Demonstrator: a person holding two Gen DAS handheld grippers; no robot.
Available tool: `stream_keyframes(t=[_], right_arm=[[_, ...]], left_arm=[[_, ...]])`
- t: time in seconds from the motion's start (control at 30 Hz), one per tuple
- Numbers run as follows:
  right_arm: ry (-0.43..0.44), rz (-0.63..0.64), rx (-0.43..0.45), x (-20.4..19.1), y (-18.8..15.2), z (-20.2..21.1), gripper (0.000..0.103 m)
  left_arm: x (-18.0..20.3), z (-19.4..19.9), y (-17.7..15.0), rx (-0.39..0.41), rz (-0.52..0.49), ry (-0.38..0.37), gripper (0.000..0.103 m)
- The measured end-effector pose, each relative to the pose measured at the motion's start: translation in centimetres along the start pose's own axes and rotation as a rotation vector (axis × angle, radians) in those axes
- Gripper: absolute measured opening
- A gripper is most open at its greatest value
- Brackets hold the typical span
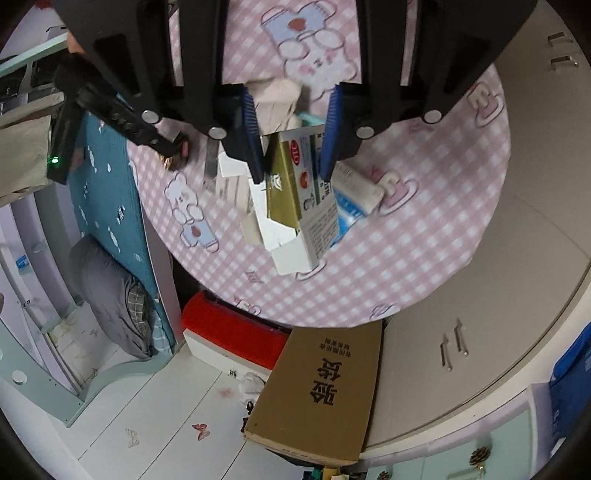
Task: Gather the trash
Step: 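Grasp the green-white box with the left tool while the right tool grasps the dark snack wrapper, then carry the box and dark wrapper over the blue bucket and open both tools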
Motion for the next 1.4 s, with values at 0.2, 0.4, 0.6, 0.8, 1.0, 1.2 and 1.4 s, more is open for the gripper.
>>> stream_keyframes(t=[0.2, 0.4, 0.6, 0.8, 1.0, 1.2, 1.4], right_arm=[[-0.078, 0.042, -0.025, -0.3, 2.0, -2.2, 0.07], [-0.163, 0.134, -0.023, -0.9, 2.2, -3.3, 0.053], [-0.138, 0.184, -0.051, -0.8, 1.6, -2.8, 0.033], [-0.033, 0.148, 0.012, -0.1, -0.3, 3.4, 0.033], [0.047, 0.086, 0.126, 0.5, -2.7, 11.0, 0.033], [0.083, 0.015, 0.207, 3.0, -4.8, 17.0, 0.033], [0.089, -0.06, 0.271, 7.5, -6.2, 21.1, 0.033]], left_arm=[[1.7, -1.4, 1.8, 0.001, -0.001, 0.016, 0.03], [2.6, -1.9, 2.4, -0.001, -0.013, 0.011, 0.03], [3.5, -1.1, 1.9, -0.004, -0.041, -0.021, 0.03], [4.8, 0.4, 0.6, -0.011, -0.092, -0.085, 0.03], [8.3, 2.4, -1.4, -0.018, -0.183, -0.178, 0.03], [13.7, 3.3, -3.7, -0.051, -0.283, -0.262, 0.03], [20.1, 3.1, -6.6, -0.092, -0.386, -0.313, 0.03]])
Point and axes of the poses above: each gripper's, at about its wrist camera, not at the fingertips, and z roughly against the way its jaws point, x to its right, y to its top, the point moved 1 cm from there along -z, roughly the way its jaws point, and after that the axes turned 3 degrees about -x, right-handed, at the moved point
